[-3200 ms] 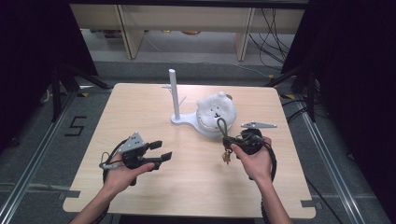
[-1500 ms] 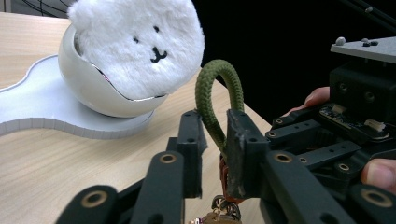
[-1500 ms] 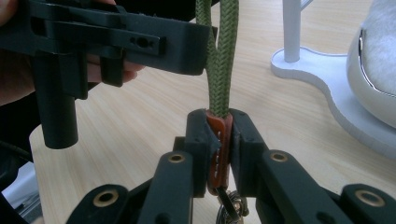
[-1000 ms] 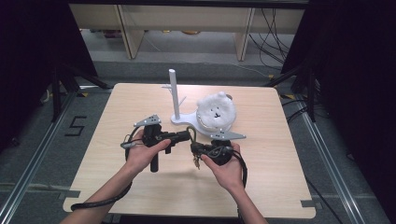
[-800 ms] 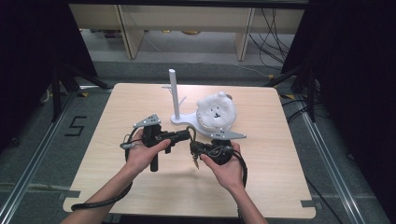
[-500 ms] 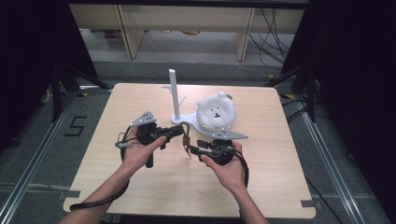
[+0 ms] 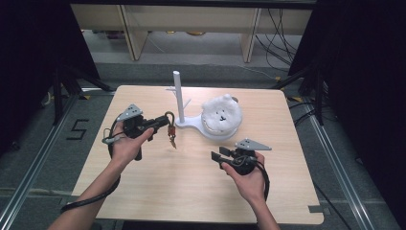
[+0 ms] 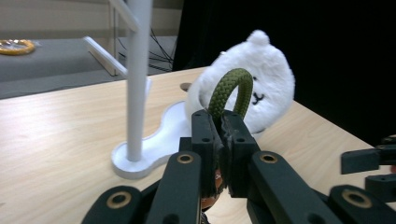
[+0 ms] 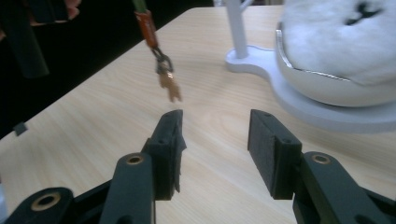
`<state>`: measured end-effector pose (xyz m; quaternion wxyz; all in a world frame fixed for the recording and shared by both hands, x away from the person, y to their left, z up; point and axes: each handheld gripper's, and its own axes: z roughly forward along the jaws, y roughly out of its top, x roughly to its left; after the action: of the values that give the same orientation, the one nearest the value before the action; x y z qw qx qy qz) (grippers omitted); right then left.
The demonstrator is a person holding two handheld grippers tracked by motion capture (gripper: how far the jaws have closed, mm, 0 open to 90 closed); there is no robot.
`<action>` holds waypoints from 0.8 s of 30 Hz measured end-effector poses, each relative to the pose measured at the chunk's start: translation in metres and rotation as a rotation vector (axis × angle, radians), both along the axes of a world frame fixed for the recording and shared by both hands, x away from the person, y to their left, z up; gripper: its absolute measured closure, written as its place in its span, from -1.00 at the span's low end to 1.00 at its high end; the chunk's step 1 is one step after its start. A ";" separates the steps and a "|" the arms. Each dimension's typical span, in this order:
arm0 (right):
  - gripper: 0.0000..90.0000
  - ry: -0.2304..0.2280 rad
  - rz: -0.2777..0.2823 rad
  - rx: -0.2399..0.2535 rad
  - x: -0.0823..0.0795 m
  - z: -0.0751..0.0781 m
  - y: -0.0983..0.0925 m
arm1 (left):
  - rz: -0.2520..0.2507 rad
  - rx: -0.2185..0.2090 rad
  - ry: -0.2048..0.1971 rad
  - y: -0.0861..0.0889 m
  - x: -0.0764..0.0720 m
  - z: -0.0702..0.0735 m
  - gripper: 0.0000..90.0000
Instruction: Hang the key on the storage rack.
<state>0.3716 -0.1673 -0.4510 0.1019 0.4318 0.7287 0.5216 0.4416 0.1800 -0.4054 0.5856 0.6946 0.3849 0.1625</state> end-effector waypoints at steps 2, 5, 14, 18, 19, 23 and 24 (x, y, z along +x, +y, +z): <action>0.24 0.007 -0.025 0.016 -0.002 -0.002 -0.007 | 0.016 -0.003 -0.001 0.005 0.003 0.001 0.88; 0.24 0.038 -0.070 0.046 -0.006 -0.003 -0.015 | 0.043 -0.004 0.002 0.011 0.006 0.002 0.88; 0.24 0.018 -0.139 0.050 -0.008 -0.009 -0.037 | 0.074 0.017 -0.011 0.017 0.018 0.006 0.88; 0.24 0.004 -0.147 0.053 -0.007 -0.011 -0.039 | 0.079 0.023 -0.017 0.016 0.026 0.007 0.88; 0.24 -0.013 -0.136 0.038 -0.006 -0.011 -0.041 | 0.081 0.023 -0.016 0.016 0.027 0.008 0.88; 0.24 -0.006 -0.135 0.046 -0.006 -0.011 -0.041 | 0.082 0.023 -0.024 0.016 0.032 0.011 0.88; 0.24 -0.010 -0.133 0.047 -0.006 -0.012 -0.041 | 0.082 0.020 -0.024 0.016 0.034 0.012 0.88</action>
<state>0.3659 -0.2087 -0.4628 0.1295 0.4790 0.6855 0.5329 0.4752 0.1961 -0.3929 0.5760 0.6821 0.4043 0.1987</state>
